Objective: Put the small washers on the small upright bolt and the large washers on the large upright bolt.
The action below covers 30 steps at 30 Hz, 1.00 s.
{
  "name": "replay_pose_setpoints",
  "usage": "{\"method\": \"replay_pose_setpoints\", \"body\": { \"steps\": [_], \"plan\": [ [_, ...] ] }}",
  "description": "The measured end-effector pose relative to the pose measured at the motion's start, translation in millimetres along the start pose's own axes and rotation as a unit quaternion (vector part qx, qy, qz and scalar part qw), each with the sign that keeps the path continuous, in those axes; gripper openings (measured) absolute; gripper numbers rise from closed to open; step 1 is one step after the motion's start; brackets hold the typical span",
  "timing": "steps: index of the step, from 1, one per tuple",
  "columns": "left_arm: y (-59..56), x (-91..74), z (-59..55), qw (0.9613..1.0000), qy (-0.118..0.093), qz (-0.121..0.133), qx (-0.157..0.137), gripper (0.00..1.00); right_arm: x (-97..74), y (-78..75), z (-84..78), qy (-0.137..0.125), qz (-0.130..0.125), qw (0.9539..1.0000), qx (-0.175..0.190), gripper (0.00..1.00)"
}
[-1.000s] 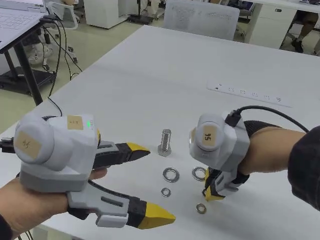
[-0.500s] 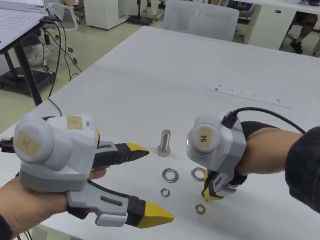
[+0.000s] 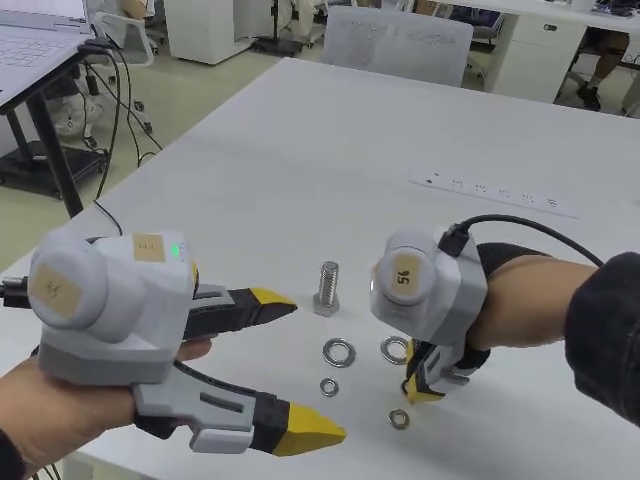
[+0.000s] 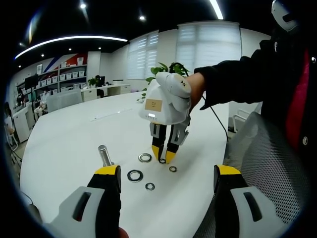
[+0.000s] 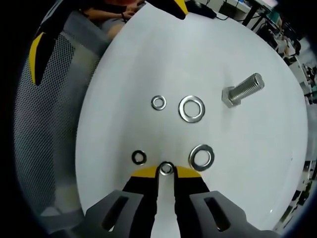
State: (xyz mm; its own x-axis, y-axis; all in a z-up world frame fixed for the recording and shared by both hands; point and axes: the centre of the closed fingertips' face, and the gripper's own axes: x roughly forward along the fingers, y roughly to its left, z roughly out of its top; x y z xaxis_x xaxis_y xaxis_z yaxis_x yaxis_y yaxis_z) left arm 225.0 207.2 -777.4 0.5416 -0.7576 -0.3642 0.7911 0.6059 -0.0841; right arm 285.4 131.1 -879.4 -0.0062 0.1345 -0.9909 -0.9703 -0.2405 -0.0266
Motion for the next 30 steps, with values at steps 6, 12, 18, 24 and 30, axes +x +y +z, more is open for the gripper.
{"method": "replay_pose_setpoints", "body": {
  "steps": [6, 12, 18, 24, 30],
  "plan": [
    [-0.4, -0.3, 0.8, 1.0, -0.001, 0.0, 0.0, 0.76, -0.4, -0.3, -3.6, -0.012, 0.001, 0.9997, 0.023, 0.12],
    [-0.6, 0.3, 0.9, 1.0, -0.001, -0.001, 0.001, 0.76, -4.8, 1.6, -12.8, -0.008, -0.001, 0.9996, 0.027, 0.12],
    [-1.7, 0.9, 0.7, 1.0, 0.0, -0.003, 0.001, 0.76, -13.2, 1.5, -18.6, -0.01, -0.005, 0.9994, 0.032, 0.12],
    [-2.3, 0.8, 0.7, 1.0, 0.0, -0.003, 0.002, 0.76, -23.6, 1.9, -25.6, -0.014, -0.012, 0.999, 0.04, 0.12],
    [-2.6, 0.5, 0.8, 1.0, 0.0, -0.005, 0.003, 0.76, -36.0, 1.9, -35.2, -0.019, -0.019, 0.9982, 0.054, 0.12]
  ]
}}
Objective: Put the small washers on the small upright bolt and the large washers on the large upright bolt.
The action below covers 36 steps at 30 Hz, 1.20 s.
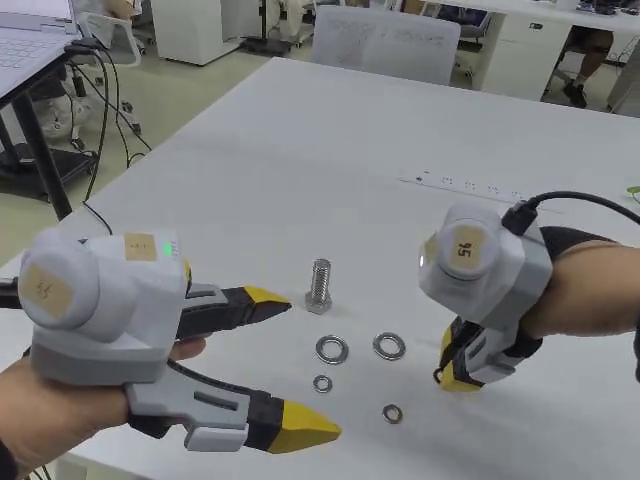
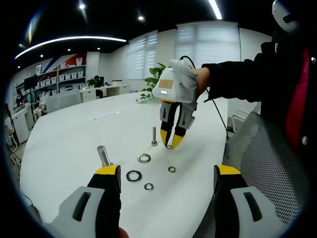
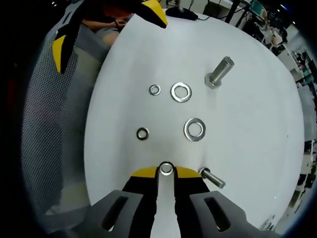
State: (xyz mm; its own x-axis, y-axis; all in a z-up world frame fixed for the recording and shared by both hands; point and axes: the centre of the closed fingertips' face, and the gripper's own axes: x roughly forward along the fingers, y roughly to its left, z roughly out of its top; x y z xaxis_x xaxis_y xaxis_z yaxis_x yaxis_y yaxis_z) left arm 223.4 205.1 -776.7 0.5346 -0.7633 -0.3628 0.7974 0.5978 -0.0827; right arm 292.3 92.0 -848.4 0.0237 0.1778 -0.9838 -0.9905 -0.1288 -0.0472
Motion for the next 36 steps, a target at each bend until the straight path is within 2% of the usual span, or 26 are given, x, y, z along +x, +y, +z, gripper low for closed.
{"method": "replay_pose_setpoints", "body": {
  "steps": [11, 17, 25, 36],
  "plan": [
    [1.3, -0.6, 0.2, 1.0, 0.0, 0.001, 0.0, 0.76, -17.2, -11.1, -18.6, 0.0, -0.017, 0.9996, 0.024, 0.12],
    [1.9, -0.3, -0.7, 1.0, 0.002, 0.001, 0.001, 0.76, -29.6, -22.6, -25.5, 0.0, -0.03, 0.9991, 0.031, 0.12],
    [2.7, 0.6, -1.5, 1.0, 0.004, 0.001, 0.0, 0.76, -45.8, -33.0, -25.9, -0.005, -0.048, 0.9982, 0.035, 0.12],
    [2.4, 1.1, -1.3, 1.0, 0.004, 0.002, -0.001, 0.75, -51.7, -44.3, -17.4, -0.011, -0.059, 0.9979, 0.025, 0.12]
  ]
}}
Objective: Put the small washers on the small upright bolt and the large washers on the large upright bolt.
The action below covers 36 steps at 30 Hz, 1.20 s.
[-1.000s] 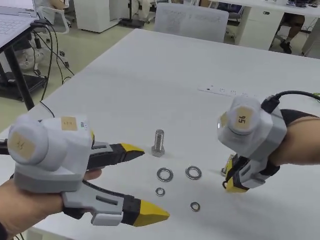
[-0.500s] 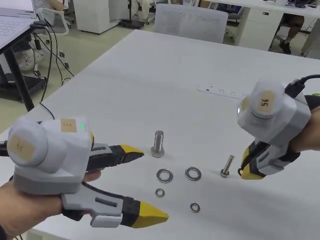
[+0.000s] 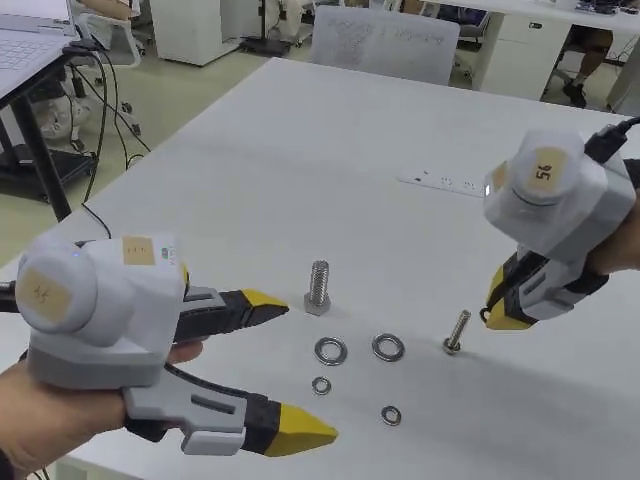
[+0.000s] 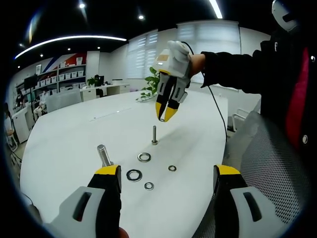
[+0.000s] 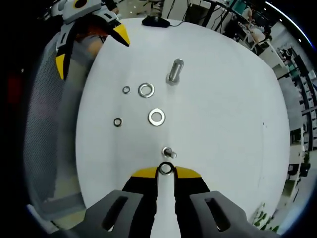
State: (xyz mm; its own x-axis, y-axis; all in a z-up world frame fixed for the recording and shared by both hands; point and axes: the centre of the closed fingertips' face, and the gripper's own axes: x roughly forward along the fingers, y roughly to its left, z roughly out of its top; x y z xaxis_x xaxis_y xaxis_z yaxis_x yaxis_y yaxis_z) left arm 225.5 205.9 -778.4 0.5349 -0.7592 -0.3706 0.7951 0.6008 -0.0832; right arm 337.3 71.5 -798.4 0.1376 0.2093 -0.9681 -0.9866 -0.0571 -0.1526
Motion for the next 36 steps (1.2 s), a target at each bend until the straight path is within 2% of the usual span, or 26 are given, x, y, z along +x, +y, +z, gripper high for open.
{"method": "replay_pose_setpoints", "body": {
  "steps": [12, 36],
  "plan": [
    [1.1, 0.0, -1.2, 1.0, 0.001, 0.001, -0.001, 0.75, 13.2, -10.1, 8.1, -0.002, 0.0, 0.9999, -0.016, 0.12],
    [2.5, 0.3, -3.9, 1.0, 0.004, 0.005, -0.004, 0.75, 27.7, -10.5, 6.6, 0.009, 0.016, 0.9996, -0.021, 0.12]
  ]
}}
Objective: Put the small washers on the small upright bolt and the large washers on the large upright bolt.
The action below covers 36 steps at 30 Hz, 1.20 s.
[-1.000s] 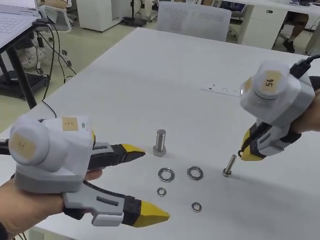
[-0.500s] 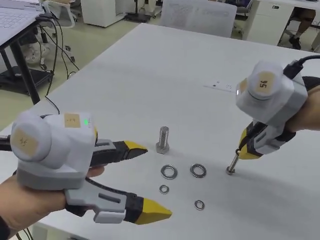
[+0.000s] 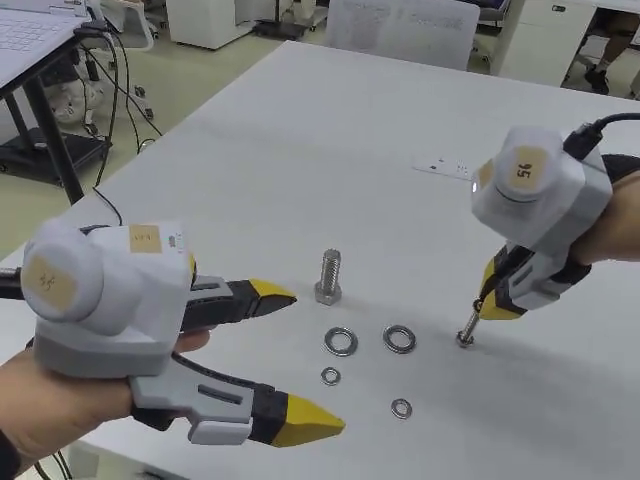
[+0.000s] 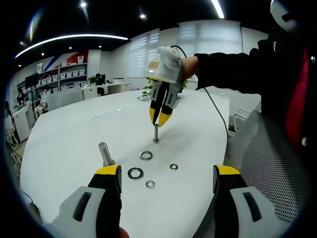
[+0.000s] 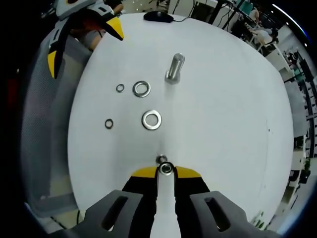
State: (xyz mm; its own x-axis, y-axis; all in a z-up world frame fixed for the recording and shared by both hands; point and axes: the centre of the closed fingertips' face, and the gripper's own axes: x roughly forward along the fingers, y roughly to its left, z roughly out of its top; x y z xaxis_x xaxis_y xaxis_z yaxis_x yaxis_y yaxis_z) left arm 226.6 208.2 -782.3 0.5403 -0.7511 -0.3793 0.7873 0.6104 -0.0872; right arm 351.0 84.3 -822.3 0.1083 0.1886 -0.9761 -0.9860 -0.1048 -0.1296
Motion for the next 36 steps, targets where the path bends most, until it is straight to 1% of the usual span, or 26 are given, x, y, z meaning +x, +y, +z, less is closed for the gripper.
{"method": "replay_pose_setpoints", "body": {
  "steps": [9, 21, 29, 36],
  "plan": [
    [0.2, -0.9, -1.0, 1.0, 0.001, 0.001, -0.001, 0.75, 10.7, 2.5, 0.8, 0.005, 0.009, 0.9999, -0.001, 0.12],
    [0.7, -2.0, -2.2, 1.0, 0.002, 0.002, -0.002, 0.75, 32.1, 6.1, -4.0, 0.012, 0.021, 0.9997, -0.001, 0.12],
    [1.6, -1.8, -3.2, 1.0, 0.003, 0.002, -0.003, 0.75, 40.3, 5.5, -7.5, 0.013, 0.024, 0.9996, 0.003, 0.13],
    [1.9, -0.8, -3.9, 1.0, 0.005, 0.003, -0.003, 0.75, 42.9, 4.9, -9.9, 0.014, 0.025, 0.9996, 0.003, 0.13]
  ]
}}
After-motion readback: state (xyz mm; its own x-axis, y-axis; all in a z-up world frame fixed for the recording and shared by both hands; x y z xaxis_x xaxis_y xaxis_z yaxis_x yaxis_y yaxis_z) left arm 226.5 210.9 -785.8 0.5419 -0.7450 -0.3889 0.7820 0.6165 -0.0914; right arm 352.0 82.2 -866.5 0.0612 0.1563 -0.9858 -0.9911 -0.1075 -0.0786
